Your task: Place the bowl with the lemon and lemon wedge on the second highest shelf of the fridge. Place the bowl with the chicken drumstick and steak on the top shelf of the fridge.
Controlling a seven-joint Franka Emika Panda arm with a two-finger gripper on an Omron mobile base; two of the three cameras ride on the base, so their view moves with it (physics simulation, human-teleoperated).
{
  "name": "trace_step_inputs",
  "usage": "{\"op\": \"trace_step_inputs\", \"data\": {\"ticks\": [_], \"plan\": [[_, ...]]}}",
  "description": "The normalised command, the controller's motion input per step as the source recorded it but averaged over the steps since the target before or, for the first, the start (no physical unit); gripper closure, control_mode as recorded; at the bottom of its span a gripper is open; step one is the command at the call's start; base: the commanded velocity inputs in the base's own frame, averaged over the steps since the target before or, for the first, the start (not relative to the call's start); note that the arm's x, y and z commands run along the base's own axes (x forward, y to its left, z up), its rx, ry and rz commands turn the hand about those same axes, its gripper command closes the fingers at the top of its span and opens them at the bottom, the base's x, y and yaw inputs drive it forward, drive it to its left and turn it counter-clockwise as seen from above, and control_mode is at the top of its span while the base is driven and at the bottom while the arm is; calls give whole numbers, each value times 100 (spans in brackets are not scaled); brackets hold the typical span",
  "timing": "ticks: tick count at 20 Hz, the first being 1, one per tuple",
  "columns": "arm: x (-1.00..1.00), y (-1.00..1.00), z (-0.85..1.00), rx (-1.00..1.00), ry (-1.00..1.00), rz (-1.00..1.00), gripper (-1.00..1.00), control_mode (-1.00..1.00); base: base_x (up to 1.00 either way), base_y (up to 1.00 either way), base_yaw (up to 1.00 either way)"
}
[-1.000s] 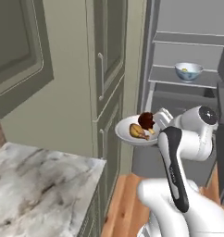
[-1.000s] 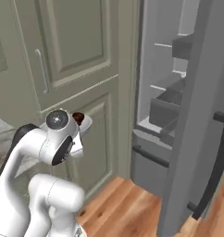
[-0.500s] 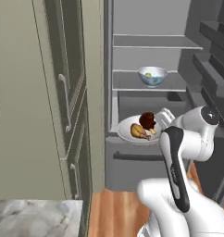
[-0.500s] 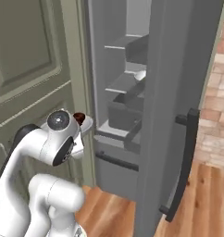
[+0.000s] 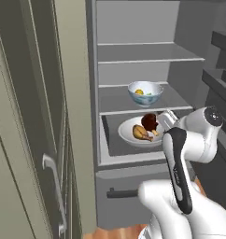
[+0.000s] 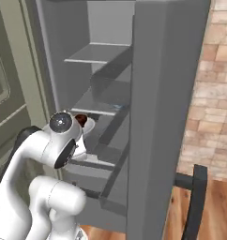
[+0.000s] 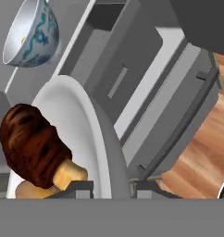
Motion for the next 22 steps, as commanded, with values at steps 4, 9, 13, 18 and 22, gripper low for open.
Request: {"op": "trace_step_inputs", "data": {"ticks": [4, 9, 13, 18, 22], "plan": [[0, 0, 0, 0, 0, 0, 100, 100, 81, 11, -31], [0, 5, 10, 0, -1, -9, 100, -100, 16, 3, -17], [-9, 13, 64, 0, -20, -13, 100, -100, 0, 0, 0], [0, 8, 61, 0, -19, -10, 100, -100, 0, 0, 0], [0, 0, 53, 0, -17, -7, 100, -100, 0, 0, 0]]}}
